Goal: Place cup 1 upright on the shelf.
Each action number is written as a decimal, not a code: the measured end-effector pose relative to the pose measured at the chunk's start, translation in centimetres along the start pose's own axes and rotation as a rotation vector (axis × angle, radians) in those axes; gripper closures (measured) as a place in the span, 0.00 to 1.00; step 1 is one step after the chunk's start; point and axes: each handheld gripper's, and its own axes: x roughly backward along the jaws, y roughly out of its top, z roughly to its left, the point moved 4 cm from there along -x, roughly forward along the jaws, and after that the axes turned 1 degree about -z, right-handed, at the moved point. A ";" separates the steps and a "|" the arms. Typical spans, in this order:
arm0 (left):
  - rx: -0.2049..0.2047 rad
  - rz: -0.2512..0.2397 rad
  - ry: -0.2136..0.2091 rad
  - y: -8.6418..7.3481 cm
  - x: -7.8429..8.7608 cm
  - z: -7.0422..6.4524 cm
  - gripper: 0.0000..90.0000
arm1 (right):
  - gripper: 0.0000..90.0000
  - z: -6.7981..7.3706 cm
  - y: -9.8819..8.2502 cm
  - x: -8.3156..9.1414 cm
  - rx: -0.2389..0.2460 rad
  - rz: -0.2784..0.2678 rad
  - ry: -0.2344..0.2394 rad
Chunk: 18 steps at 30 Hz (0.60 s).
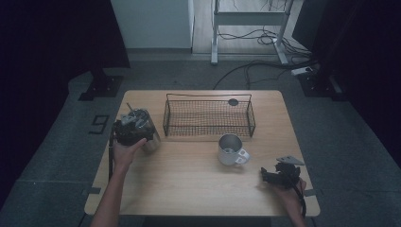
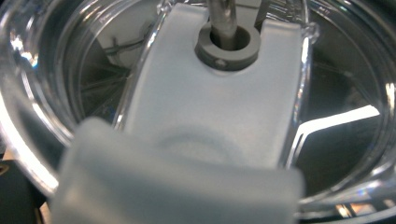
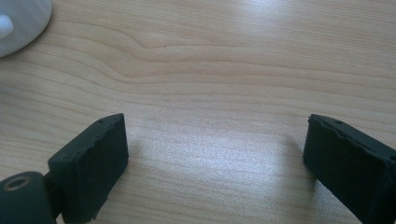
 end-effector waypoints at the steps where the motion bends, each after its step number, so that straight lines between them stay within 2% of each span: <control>1: -0.004 0.001 0.000 0.0 0.0 -0.1 0.04 | 0.07 0.0 0.0 0.0 0.000 0.000 0.000; 7: -0.029 -0.008 0.008 0.7 0.5 -0.6 0.04 | 0.08 0.0 0.0 0.0 0.000 -0.001 0.000; 15: -0.042 -0.017 -0.010 1.4 0.9 -1.2 0.04 | 0.08 0.0 0.0 0.0 0.001 -0.001 0.001; 18: -0.031 -0.026 -0.011 1.8 1.1 -1.1 0.04 | 0.08 0.0 0.0 0.0 0.002 -0.002 0.002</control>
